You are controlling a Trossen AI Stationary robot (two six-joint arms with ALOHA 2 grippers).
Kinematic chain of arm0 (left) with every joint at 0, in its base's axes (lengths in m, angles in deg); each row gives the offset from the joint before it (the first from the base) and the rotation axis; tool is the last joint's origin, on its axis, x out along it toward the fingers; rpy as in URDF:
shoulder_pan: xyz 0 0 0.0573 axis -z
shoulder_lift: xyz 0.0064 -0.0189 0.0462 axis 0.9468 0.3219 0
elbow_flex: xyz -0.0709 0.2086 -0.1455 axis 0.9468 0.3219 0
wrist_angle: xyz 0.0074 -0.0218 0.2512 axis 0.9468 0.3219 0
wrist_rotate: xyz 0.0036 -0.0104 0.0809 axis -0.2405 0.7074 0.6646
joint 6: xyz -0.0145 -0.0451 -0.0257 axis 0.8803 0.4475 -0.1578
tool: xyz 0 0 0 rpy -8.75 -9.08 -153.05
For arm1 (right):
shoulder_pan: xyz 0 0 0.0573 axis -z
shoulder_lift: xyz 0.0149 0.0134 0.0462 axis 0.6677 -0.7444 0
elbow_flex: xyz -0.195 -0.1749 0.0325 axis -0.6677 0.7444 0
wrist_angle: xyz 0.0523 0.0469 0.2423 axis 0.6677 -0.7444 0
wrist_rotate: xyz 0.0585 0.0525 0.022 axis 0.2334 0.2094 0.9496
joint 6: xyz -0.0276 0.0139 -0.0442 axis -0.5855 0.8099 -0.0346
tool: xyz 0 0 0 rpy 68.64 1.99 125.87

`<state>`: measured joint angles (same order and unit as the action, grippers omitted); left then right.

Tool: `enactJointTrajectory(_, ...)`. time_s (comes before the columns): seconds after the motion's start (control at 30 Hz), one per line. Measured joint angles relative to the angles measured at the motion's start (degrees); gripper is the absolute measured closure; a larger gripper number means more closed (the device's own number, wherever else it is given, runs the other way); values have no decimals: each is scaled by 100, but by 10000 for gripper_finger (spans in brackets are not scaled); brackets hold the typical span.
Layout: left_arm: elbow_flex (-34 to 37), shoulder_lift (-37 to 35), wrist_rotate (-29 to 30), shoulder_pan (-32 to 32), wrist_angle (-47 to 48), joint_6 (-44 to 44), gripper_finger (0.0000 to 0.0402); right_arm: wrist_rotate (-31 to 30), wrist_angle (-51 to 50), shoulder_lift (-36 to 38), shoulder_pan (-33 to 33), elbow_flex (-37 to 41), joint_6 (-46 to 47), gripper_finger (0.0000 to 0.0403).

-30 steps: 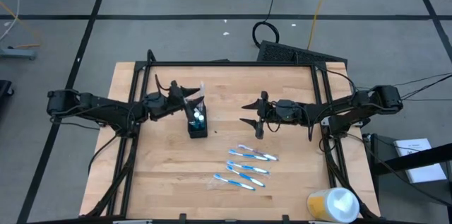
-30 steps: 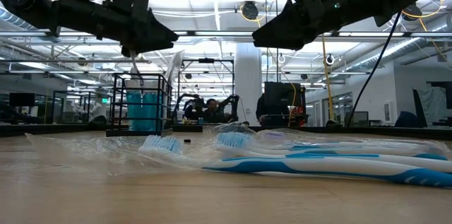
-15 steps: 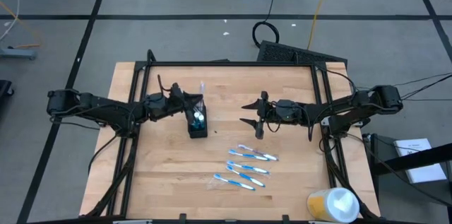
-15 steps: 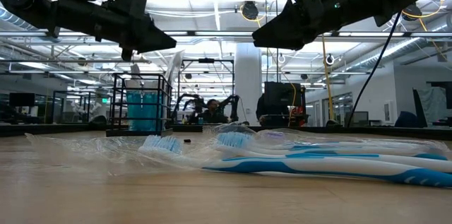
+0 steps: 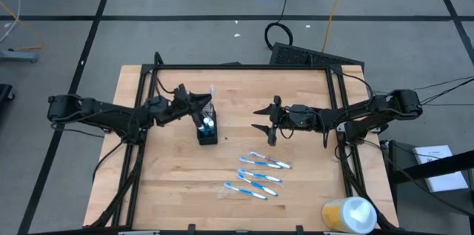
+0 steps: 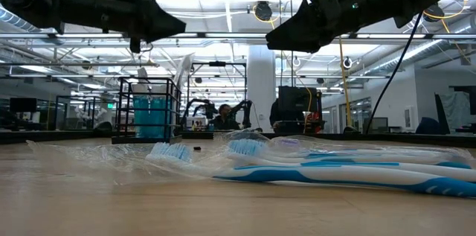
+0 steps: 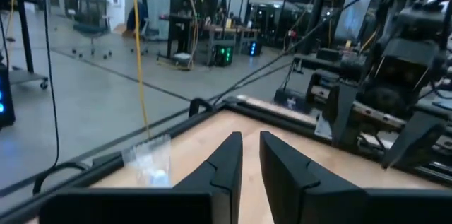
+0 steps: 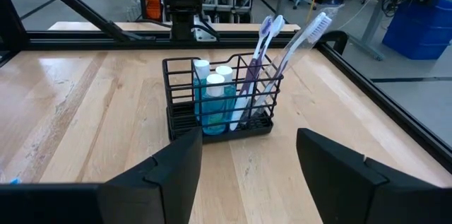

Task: Pick & Place toothbrushing station
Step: Put the purple toothbrush into the black organizer

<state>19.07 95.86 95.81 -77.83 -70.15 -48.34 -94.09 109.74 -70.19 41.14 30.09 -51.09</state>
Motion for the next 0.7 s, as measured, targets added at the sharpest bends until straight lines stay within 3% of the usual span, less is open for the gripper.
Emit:
enactJointTrajectory(0.27, -1, -477, -60, 6, -38, -42, 344, 28, -211, 0, -10, 0, 261, 179)
enactJointTrajectory(0.47, 0, -947, -293, 36, -38, -72, 343, 753, -936, -117, -128, -4, 1046, 179)
enactJointTrajectory(0.57, 0, -1081, -247, 35, -55, -9, 343, 538, -1338, -339, -485, 6, 1047, 179)
enactJointTrajectory(0.7, -1, -1072, -99, 26, -23, -298, 343, -246, -1301, -887, -997, -6, 1047, 179)
